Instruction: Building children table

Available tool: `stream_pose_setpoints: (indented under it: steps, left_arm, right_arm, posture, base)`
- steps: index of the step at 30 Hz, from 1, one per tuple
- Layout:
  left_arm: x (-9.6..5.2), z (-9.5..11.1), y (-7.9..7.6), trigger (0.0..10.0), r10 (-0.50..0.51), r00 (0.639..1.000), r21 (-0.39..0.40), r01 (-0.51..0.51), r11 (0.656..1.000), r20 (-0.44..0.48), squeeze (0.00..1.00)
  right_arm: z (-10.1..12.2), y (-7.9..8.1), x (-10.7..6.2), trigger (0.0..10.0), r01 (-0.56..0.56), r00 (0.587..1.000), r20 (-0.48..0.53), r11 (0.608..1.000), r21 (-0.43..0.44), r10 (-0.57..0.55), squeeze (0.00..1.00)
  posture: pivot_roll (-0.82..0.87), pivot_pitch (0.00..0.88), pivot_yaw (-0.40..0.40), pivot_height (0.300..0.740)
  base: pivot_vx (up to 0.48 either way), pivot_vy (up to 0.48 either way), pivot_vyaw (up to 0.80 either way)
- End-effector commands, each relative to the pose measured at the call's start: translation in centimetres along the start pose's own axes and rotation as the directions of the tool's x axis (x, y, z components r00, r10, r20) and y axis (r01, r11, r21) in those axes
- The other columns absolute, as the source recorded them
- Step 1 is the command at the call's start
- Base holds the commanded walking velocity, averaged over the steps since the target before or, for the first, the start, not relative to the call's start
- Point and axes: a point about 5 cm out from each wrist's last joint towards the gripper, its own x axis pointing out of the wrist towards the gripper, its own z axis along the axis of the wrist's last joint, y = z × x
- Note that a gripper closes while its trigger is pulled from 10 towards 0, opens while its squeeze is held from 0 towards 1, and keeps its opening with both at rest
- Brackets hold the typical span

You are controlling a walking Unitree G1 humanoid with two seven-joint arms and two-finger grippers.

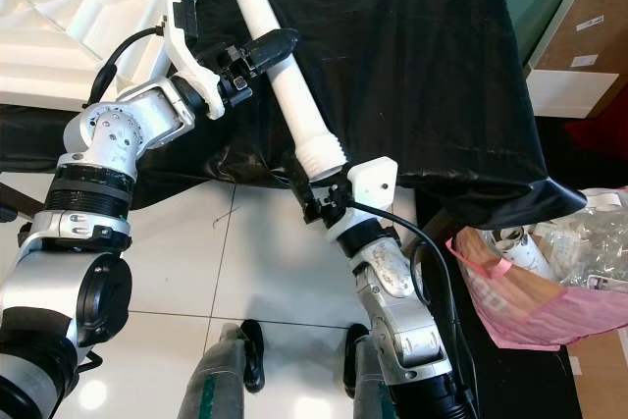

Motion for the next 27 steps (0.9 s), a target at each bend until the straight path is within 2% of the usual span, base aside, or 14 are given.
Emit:
stream_pose_setpoints:
  steps: [1,2,5,7,13,15,19,20,27]
  left_arm:
    - [0.0,-0.3,-2.0,10.0,-0.365,0.931,0.001,0.365,0.931,-0.02,0.0]
    - [0.4,-0.4,-1.7,10.0,-0.337,0.941,0.006,0.337,0.941,-0.032,0.0]
    - [0.8,0.0,-1.2,10.0,-0.295,0.955,0.008,0.295,0.955,-0.026,0.0]
    - [1.3,1.7,-0.4,10.0,-0.189,0.982,0.0,0.189,0.982,0.022,0.0]
    - [1.3,2.2,-0.2,10.0,-0.149,0.988,-0.014,0.149,0.989,0.04,0.0]
    - [1.3,2.8,0.6,0.0,-0.034,0.997,-0.095,0.04,0.995,0.062,0.0]
    - [1.2,2.8,0.9,0.0,-0.011,0.998,-0.113,0.018,0.993,0.062,0.0]
    - [1.1,2.8,1.3,0.0,0.026,0.997,-0.136,-0.016,0.991,0.067,0.0]
    - [0.5,3.1,2.2,0.0,0.093,0.991,-0.154,-0.078,0.985,0.094,0.0]
  right_arm:
    - [0.2,0.6,-0.2,10.0,-0.033,0.999,0.009,0.999,0.015,0.033,0.0]
    - [0.2,1.2,-0.3,10.0,-0.077,0.997,0.009,0.997,0.01,0.076,0.0]
    - [0.1,1.5,-0.4,10.0,-0.105,0.994,0.003,0.994,0.008,0.105,0.0]
    - [-0.2,1.9,-0.8,10.0,-0.135,0.991,-0.017,0.991,0.002,0.135,0.0]
    - [-0.3,1.9,-0.9,10.0,-0.141,0.99,-0.024,0.99,0.001,0.141,0.0]
    - [-0.5,2.0,-1.1,10.0,-0.154,0.987,-0.038,0.988,-0.006,0.153,0.0]
    - [-0.6,2.0,-1.1,10.0,-0.157,0.987,-0.041,0.988,-0.009,0.156,0.0]
    - [-0.6,2.0,-1.1,10.0,-0.16,0.986,-0.042,0.987,-0.011,0.159,0.0]
    - [-0.6,1.8,-1.0,10.0,-0.163,0.986,-0.043,0.986,-0.016,0.162,0.0]
  posture:
    - [0.0,0.231,0.055,0.74]
    - [-0.01,0.231,0.059,0.74]
    - [-0.01,0.233,0.061,0.74]
    - [-0.01,0.238,0.063,0.74]
    - [-0.01,0.238,0.063,0.74]
    - [-0.01,0.239,0.069,0.74]
    - [-0.01,0.239,0.069,0.74]
    - [-0.01,0.239,0.07,0.74]
    - [-0.01,0.243,0.07,0.74]
  base:
    - [0.0,0.0,0.0]
    - [0.0,0.0,0.0]
    - [0.0,0.0,0.0]
    - [0.0,0.0,0.0]
    - [0.0,0.0,0.0]
    - [0.0,0.0,0.0]
    - [0.0,0.0,0.0]
    - [0.0,0.0,0.0]
    - [0.0,0.0,0.0]
